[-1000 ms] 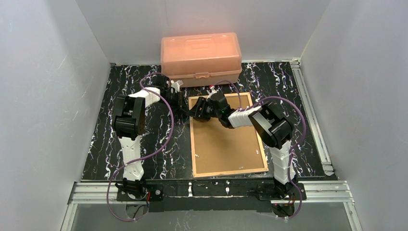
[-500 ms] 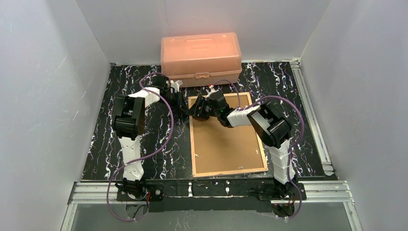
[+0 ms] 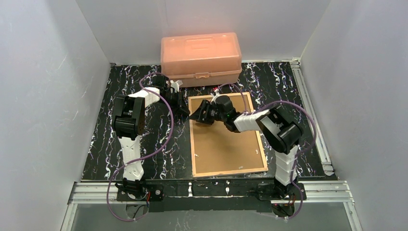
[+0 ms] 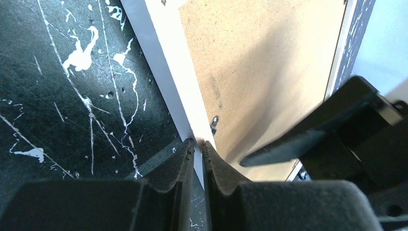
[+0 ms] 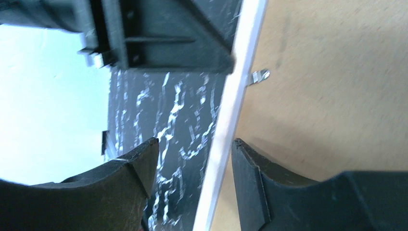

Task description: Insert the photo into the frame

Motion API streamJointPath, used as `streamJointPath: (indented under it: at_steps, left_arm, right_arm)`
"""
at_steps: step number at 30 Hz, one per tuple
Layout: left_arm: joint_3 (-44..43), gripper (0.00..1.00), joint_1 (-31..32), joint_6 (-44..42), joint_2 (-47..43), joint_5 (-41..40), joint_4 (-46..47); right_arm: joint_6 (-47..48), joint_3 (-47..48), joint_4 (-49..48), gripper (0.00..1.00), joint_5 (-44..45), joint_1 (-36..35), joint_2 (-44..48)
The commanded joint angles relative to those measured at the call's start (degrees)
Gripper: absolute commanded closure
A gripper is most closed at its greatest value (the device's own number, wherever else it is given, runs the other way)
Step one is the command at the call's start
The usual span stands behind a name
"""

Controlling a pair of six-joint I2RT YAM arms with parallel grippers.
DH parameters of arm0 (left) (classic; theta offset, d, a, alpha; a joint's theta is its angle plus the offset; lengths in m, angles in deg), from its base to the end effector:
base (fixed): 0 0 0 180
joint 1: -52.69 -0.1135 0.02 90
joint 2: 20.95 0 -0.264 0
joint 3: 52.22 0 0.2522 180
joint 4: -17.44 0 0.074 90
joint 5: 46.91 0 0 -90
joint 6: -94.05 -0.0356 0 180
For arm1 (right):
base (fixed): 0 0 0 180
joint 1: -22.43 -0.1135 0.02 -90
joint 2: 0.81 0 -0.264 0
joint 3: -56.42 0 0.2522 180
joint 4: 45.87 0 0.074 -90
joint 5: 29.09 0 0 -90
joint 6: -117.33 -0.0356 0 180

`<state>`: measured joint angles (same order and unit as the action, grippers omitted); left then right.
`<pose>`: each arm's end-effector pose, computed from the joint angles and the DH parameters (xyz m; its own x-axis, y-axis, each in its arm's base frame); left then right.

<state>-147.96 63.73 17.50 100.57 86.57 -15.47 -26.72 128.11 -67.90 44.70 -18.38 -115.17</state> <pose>0.4242 -0.1077 0.1436 -0.9295 0.0094 -0.3687 0.2814 0.6641 -0.6926 0.3080 0.2791 0.1449 -0.8247 0.3149 -0.4697 -0.2685 0.5129 0.8153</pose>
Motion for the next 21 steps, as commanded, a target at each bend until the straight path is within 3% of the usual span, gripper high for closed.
streamJointPath:
  at_steps: [1,6,12,21]
  left_arm:
    - [1.1,0.89,0.4,-1.3,-2.9,0.1,-2.4]
    - [3.2,0.86,0.4,-1.6,-5.8,0.6,-3.4]
    - [5.6,0.80,0.4,-2.2,-7.5,0.8,-4.5]
    - [6.2,0.84,0.5,-1.5,-6.2,0.7,-3.8]
  right_arm:
    - [4.7,-3.2,2.3,0.34,-3.4,0.4,9.5]
    - [10.7,-9.5,6.3,0.34,-11.1,0.3,13.3]
    - [18.7,-10.1,15.5,0.34,-16.4,-2.2,15.2]
    - [22.8,-7.9,19.9,0.35,-19.2,-6.1,13.0]
